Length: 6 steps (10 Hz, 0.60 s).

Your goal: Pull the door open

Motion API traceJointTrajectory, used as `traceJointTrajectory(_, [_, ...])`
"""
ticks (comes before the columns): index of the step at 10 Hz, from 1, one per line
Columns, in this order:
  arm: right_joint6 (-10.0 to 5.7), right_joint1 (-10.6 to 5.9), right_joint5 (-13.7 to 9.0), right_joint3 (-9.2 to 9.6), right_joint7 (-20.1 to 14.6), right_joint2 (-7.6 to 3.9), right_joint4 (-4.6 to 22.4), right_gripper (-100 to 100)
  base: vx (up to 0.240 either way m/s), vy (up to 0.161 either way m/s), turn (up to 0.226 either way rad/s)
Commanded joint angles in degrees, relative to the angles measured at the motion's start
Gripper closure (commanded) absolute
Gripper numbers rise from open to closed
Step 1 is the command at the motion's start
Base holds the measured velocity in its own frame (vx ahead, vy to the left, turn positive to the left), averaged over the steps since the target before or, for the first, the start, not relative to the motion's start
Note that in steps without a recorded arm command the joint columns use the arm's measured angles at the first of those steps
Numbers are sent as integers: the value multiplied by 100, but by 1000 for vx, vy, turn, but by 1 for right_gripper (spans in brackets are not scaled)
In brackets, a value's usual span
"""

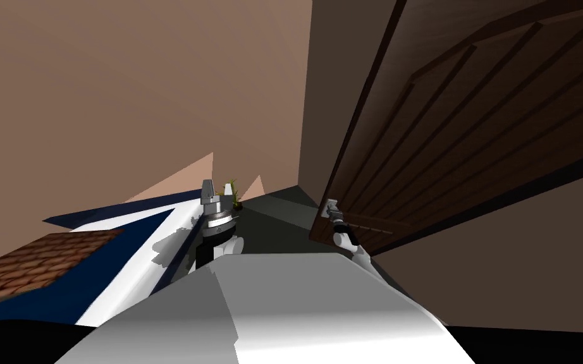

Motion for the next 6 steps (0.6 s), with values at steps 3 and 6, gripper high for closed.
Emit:
traceJointTrajectory(3, [-84,87,-11,150,-130,-165,-88,100,-157,-33,107])
traceJointTrajectory(6, [-162,168,-22,290,-252,-318,-170,100,-191,-39,110])
